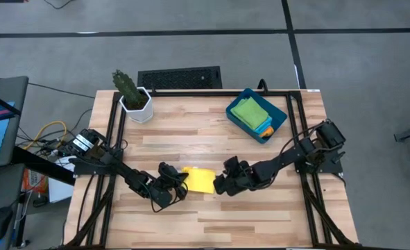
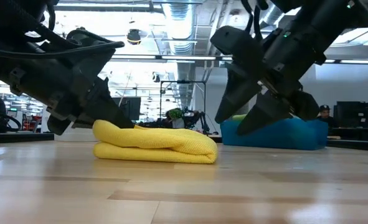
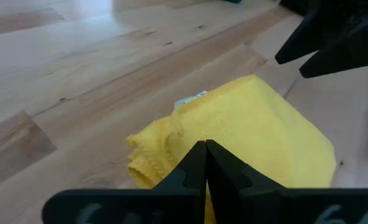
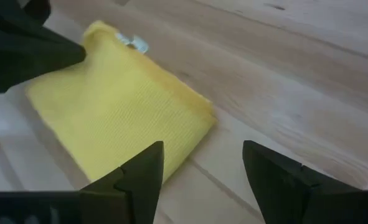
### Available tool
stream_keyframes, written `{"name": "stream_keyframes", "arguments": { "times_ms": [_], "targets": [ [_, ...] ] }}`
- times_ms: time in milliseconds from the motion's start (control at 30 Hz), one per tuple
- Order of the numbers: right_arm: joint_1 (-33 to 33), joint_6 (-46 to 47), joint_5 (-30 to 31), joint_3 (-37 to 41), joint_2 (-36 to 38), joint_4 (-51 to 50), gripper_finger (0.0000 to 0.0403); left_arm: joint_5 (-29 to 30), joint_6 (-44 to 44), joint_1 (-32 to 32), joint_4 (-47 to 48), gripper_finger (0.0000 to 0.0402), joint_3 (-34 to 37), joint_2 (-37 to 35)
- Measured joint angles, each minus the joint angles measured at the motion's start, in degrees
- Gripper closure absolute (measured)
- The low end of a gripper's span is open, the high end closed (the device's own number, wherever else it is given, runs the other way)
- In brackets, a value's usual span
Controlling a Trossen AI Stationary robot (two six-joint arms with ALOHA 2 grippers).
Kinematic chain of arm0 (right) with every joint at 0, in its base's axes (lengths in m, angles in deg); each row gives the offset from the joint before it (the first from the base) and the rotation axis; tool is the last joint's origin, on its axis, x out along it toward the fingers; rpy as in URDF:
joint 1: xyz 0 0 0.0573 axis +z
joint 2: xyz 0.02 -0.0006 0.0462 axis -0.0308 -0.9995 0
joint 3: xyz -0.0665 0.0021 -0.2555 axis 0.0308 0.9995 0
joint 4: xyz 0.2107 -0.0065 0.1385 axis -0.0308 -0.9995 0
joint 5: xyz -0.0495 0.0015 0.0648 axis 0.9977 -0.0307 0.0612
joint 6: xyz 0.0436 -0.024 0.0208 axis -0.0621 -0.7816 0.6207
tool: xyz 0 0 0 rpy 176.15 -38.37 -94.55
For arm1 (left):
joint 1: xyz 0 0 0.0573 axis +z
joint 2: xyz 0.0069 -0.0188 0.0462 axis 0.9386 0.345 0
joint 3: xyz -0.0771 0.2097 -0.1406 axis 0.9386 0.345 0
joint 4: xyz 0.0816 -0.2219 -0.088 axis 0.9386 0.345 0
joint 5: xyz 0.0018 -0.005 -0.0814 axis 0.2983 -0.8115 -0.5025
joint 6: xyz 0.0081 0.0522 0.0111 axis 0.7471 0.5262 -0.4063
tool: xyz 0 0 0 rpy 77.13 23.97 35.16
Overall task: Fold microfiber towels
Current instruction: Put the folded yellow microfiber towel into the blue bin
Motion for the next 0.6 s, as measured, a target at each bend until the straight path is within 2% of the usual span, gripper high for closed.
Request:
{"name": "stream_keyframes", "arguments": {
  "times_ms": [433,600],
  "targets": [
    [0.70,6.12,-0.60,0.38,-3.94,3.78,0.0158,0.69,-1.32,0.03,0.09,0.0401,-0.01,0.02],
    [0.58,6.37,-0.80,0.03,-8.18,13.44,0.0158,0.50,-1.79,0.03,-0.21,0.0401,-0.12,0.78]
  ]
}}
